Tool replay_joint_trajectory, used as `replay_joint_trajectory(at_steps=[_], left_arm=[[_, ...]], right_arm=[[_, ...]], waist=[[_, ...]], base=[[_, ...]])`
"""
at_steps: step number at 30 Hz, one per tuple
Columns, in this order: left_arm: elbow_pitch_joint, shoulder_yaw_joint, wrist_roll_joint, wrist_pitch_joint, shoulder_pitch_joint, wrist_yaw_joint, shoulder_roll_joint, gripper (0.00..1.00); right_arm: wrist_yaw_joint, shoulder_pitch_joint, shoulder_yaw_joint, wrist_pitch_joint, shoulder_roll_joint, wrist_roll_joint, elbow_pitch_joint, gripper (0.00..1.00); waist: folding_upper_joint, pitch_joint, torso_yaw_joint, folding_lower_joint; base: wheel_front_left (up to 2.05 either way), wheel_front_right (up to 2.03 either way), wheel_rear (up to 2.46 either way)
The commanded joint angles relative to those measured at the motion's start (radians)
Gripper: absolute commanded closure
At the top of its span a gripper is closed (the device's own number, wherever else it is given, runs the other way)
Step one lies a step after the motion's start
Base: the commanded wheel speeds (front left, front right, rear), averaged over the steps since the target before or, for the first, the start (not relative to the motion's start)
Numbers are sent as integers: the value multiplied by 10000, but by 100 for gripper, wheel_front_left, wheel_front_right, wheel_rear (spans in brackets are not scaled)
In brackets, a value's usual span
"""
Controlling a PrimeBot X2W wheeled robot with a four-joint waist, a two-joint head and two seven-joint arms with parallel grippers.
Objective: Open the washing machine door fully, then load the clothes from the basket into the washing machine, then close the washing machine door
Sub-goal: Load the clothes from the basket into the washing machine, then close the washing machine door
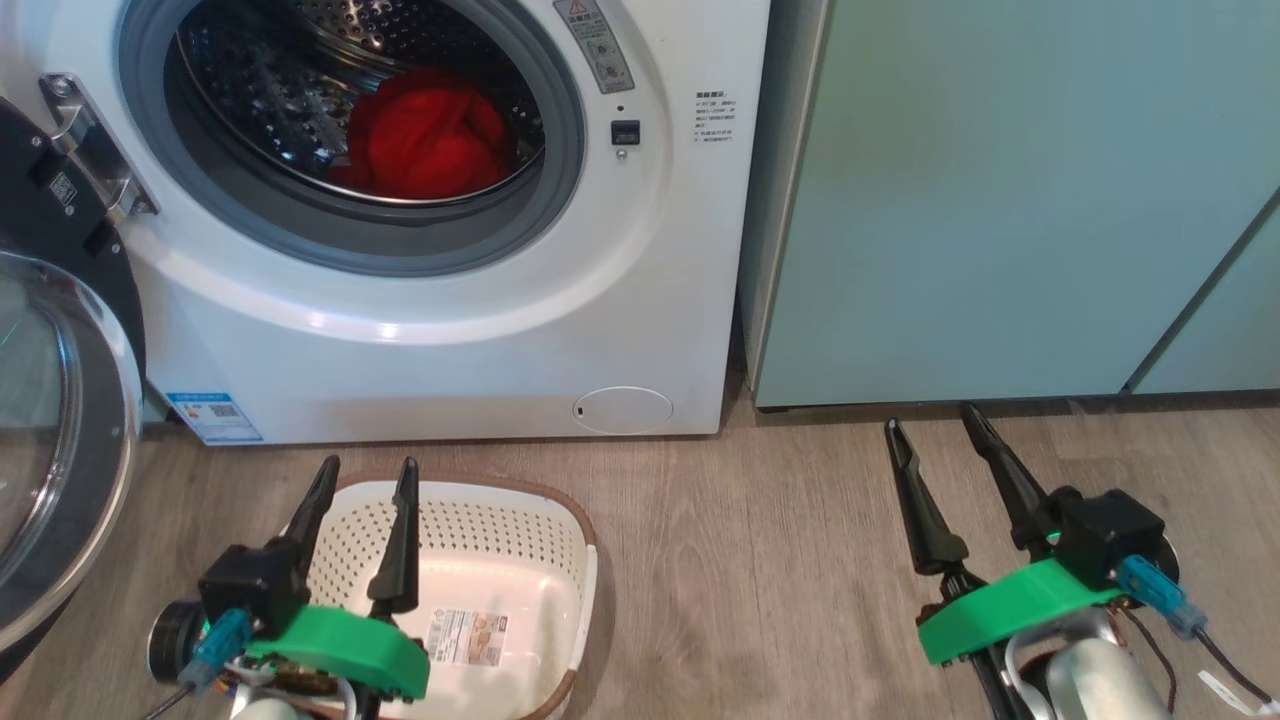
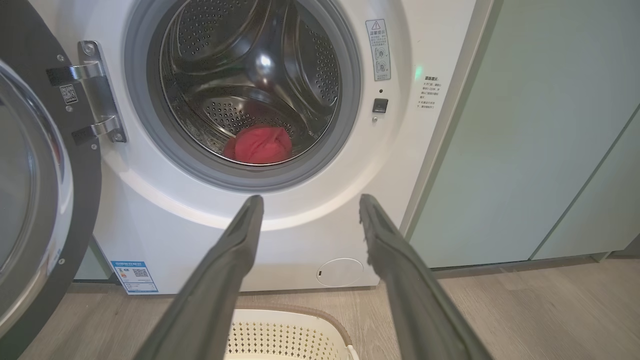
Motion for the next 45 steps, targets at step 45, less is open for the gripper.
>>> replay_joint_trajectory(at_steps=[45], left_arm=[[-241,334,145,-95,-358,164,-5,0]], right_arm=[[0,-326,388,-94,-20,35,-136,0]], waist=[[-1,-283,301,1]], base=[[-115,115,0]])
